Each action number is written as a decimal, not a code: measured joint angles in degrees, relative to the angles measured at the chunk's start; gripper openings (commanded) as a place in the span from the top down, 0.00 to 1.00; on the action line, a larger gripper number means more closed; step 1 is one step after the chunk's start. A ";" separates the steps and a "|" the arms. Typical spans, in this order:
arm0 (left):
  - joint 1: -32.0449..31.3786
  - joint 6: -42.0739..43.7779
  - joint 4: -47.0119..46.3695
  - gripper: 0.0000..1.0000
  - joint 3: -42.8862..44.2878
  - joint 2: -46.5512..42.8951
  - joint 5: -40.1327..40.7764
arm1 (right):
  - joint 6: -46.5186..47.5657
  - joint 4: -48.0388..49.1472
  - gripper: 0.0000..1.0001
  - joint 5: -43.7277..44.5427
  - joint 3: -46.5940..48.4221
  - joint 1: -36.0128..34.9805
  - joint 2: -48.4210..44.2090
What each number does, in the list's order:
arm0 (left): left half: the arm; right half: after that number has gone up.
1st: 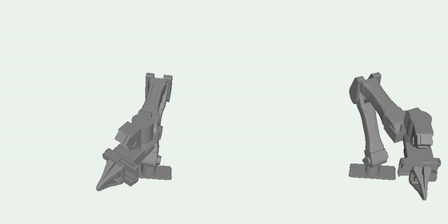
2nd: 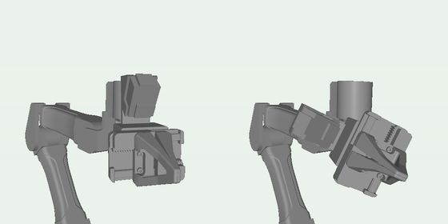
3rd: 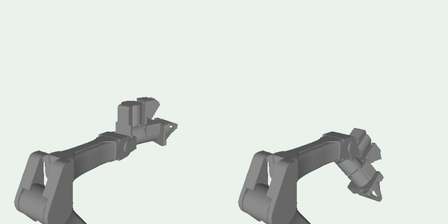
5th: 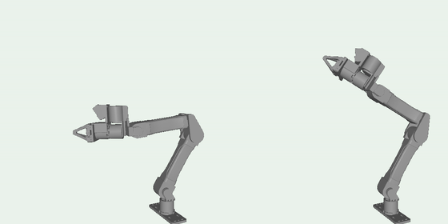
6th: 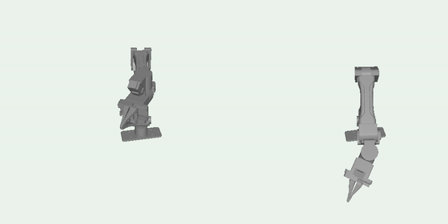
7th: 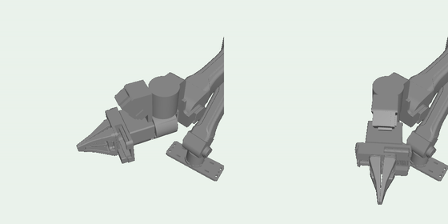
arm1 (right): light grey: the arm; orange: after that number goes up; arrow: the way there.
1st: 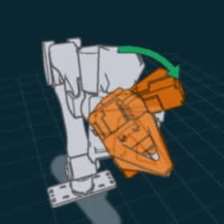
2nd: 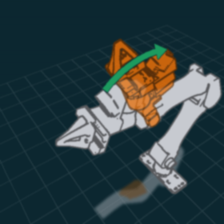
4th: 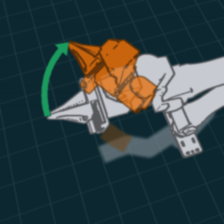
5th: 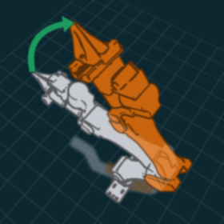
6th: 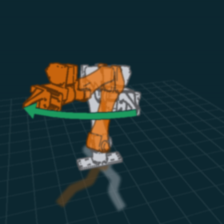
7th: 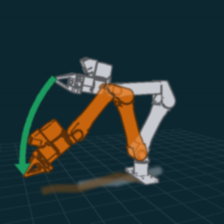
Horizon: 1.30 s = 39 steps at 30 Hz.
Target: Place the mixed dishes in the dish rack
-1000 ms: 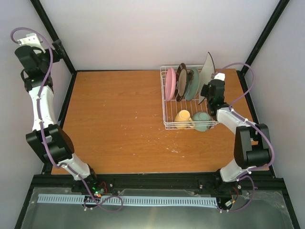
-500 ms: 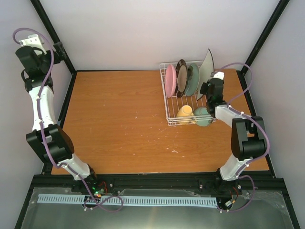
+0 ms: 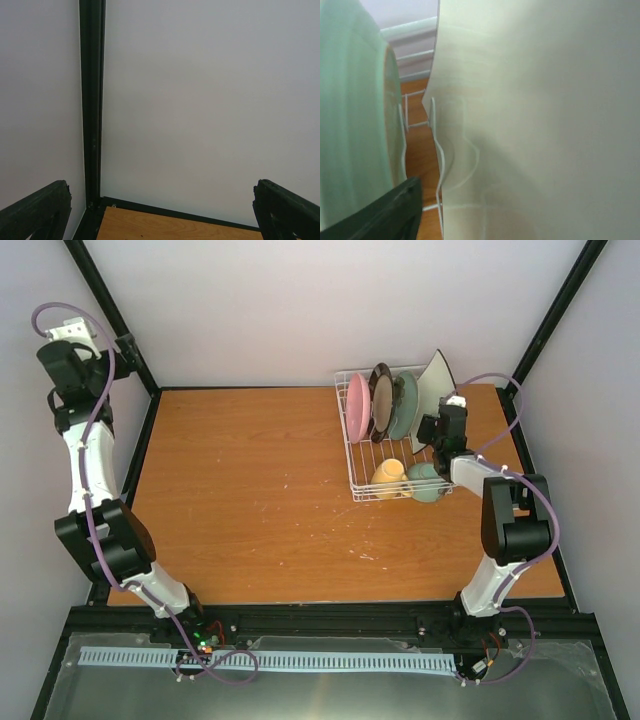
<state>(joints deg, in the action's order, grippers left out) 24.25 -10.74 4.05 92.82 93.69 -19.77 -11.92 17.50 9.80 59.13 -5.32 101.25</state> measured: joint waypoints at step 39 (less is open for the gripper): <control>-17.88 -3.74 -11.65 0.00 -15.21 -4.17 0.46 | -4.39 -36.68 0.00 20.48 -6.23 -0.76 -37.53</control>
<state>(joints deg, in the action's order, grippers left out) 6.37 -14.48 -7.60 77.60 89.52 -19.31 -16.32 -19.18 30.28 52.90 -6.09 63.72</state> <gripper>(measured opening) 0.997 0.998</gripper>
